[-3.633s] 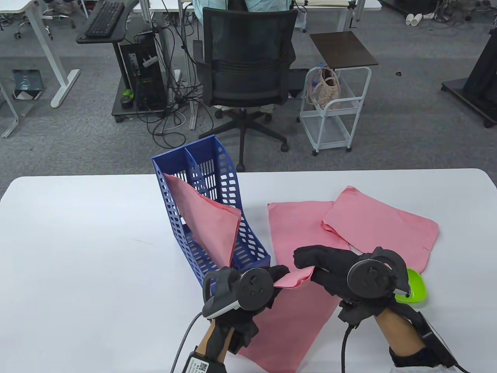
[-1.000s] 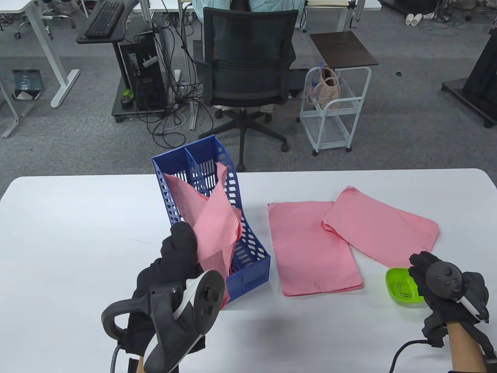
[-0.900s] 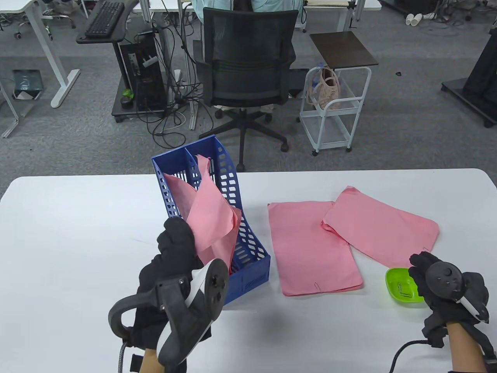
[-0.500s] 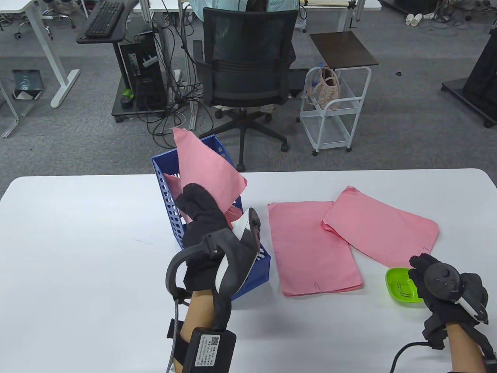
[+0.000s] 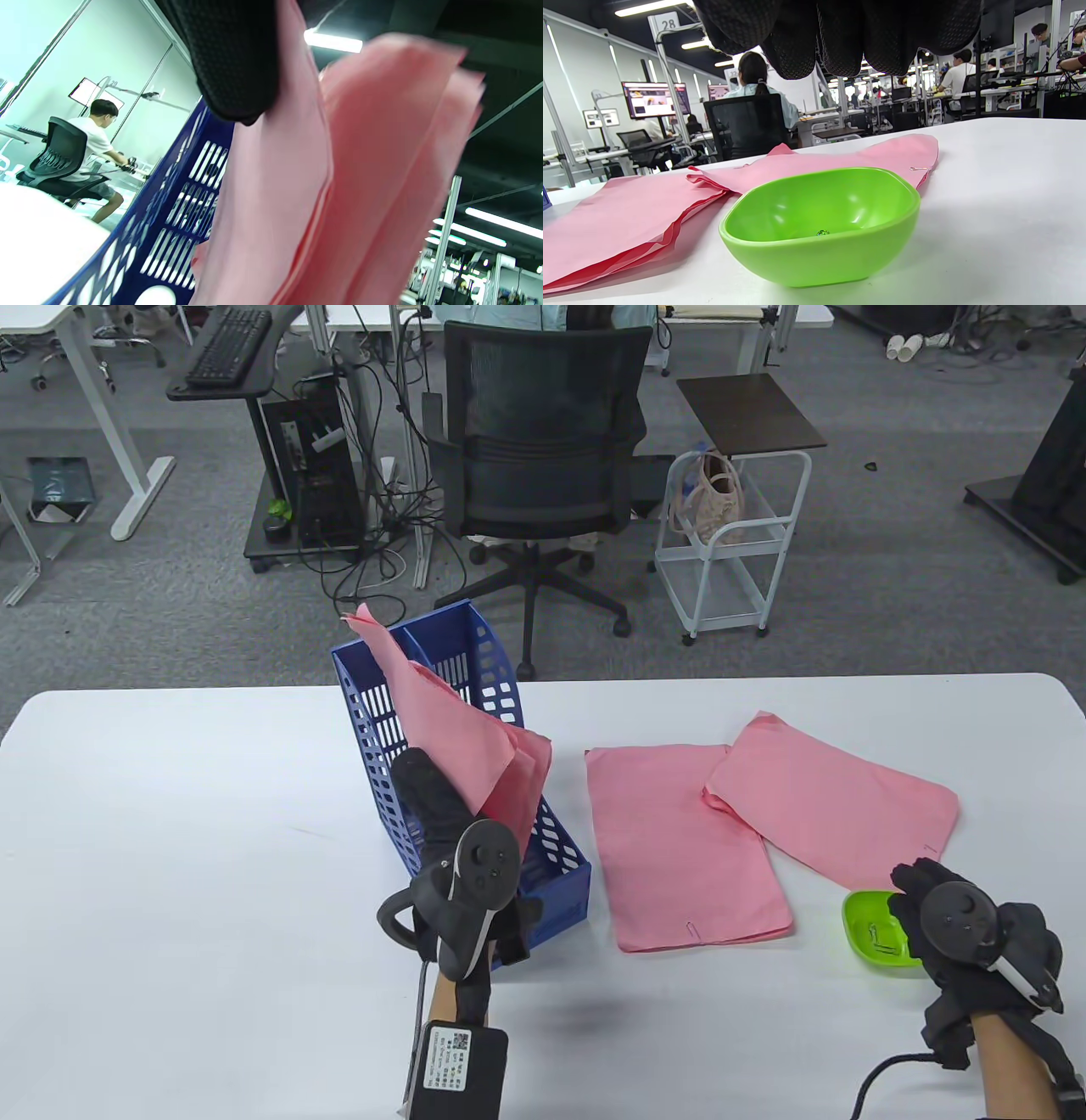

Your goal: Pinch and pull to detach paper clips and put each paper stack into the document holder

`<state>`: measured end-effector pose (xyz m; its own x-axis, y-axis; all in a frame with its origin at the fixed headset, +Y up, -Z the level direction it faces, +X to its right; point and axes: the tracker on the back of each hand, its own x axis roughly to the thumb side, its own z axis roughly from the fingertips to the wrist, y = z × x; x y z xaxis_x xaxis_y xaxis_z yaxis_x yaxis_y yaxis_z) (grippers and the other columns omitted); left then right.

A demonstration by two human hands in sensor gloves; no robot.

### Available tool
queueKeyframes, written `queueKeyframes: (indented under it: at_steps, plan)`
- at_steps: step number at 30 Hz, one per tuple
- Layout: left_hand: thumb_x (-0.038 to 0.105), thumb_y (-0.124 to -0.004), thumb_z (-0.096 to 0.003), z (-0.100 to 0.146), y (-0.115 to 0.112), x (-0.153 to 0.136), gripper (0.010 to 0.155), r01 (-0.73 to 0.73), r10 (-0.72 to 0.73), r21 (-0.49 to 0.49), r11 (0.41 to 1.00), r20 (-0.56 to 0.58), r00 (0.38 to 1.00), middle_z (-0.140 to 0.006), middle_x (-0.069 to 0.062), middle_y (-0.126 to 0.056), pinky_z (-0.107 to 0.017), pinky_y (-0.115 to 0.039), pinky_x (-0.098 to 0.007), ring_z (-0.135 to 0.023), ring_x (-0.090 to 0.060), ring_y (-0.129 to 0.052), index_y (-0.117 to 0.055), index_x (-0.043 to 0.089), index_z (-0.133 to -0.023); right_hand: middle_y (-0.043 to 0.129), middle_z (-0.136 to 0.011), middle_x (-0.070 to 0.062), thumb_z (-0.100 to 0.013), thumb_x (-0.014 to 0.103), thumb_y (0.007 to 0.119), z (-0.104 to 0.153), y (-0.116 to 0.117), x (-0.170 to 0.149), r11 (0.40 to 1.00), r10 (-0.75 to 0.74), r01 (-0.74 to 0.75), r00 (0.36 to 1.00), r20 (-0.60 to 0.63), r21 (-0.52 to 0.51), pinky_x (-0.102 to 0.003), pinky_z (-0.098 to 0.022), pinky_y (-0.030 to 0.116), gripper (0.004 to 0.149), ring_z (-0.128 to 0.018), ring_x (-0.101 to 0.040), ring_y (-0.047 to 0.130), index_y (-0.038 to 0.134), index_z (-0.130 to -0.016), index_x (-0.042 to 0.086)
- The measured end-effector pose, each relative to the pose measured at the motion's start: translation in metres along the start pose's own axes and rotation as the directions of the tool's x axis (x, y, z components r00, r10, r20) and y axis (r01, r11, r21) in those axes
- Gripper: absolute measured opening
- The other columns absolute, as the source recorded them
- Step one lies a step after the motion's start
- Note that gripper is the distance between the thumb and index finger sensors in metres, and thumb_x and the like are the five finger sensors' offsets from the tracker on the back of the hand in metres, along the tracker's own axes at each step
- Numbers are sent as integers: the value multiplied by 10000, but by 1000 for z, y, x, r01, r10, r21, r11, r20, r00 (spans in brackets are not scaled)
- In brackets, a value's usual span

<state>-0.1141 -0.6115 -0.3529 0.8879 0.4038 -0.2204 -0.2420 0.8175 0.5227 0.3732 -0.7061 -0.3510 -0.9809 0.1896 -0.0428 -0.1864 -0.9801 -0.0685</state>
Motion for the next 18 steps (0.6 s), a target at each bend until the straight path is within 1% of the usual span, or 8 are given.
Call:
queueKeyframes:
  at_steps: [3, 6, 10, 12, 13, 14, 16, 18]
  plan:
    - [137, -593, -587, 2, -20, -10, 717, -6, 3, -75, 997, -44, 999, -1102, -339, -415, -547, -930, -301, -773, -316, -995, -158, -59, -1122, 528, -1168, -250, -608, 329, 580, 0, 1, 1, 1000, 7, -7, 1000, 1, 3, -599, -755, 532, 502, -1034, -511, 581, 567, -1079, 156]
    - [137, -596, -586, 3, -35, -17, 720, 12, -18, -129, 992, -46, 999, -1102, -341, -413, -550, -928, -305, -777, -319, -992, -155, -62, -1120, 528, -1169, -249, -608, 330, 580, 0, 1, 1, 1000, 8, -8, 1000, 2, 4, -600, -755, 532, 504, -1034, -512, 580, 565, -1080, 154]
    - [160, -609, -590, 2, -37, -21, 719, 44, -45, -153, 987, -2, 999, -1106, -320, -444, -565, -918, -310, -800, -313, -979, -180, -54, -1125, 522, -1171, -251, -609, 328, 580, -1, 2, 0, 1000, -2, 2, 1000, -1, 22, -603, -757, 526, 503, -1039, -512, 574, 564, -1081, 156]
    - [273, -630, -598, 1, -33, -23, 765, 46, -39, -188, 981, 44, 998, -1121, -300, -472, -599, -884, -357, -852, -346, -937, -196, -44, -1142, 513, -1176, -252, -610, 326, 580, -3, 2, -2, 999, -21, 21, 1000, -7, 39, -606, -762, 515, 505, -1044, -515, 562, 559, -1085, 154]
    - [372, -617, -593, 1, -31, -23, 814, 49, -34, -211, 976, 73, 997, -1132, -314, -467, -636, -826, -427, -913, -401, -865, -198, -42, -1154, 508, -1177, -255, -610, 326, 580, -3, 2, -2, 999, -26, 26, 1000, -8, 44, -609, -764, 509, 508, -1046, -518, 556, 556, -1087, 152]
    - [464, -578, -585, 1, -29, -24, 862, 70, -45, -244, 967, 109, 993, -1150, -313, -448, -679, -764, -481, -973, -449, -778, -191, -46, -1163, 500, -1180, -256, -611, 325, 580, -5, 2, -4, 998, -37, 37, 999, -11, 53, -611, -767, 501, 511, -1049, -519, 548, 550, -1091, 152]
    - [579, -482, -559, 1, -24, -26, 937, 129, -81, -279, 952, 175, 981, -1171, -332, -409, -731, -671, -562, -1042, -507, -658, -172, -56, -1174, 485, -1188, -258, -614, 324, 580, -8, 0, -5, 996, -64, 64, 998, -12, 68, -620, -774, 482, 516, -1059, -525, 526, 540, -1098, 152]
    - [620, -414, -537, 2, -21, -28, 972, 179, -110, -291, 940, 238, 965, -1187, -349, -342, -764, -561, -631, -1083, -550, -543, -143, -58, -1179, 456, -1200, -256, -616, 324, 579, -13, -4, -7, 991, -95, 96, 995, -14, 89, -630, -785, 451, 526, -1073, -529, 491, 520, -1109, 151]
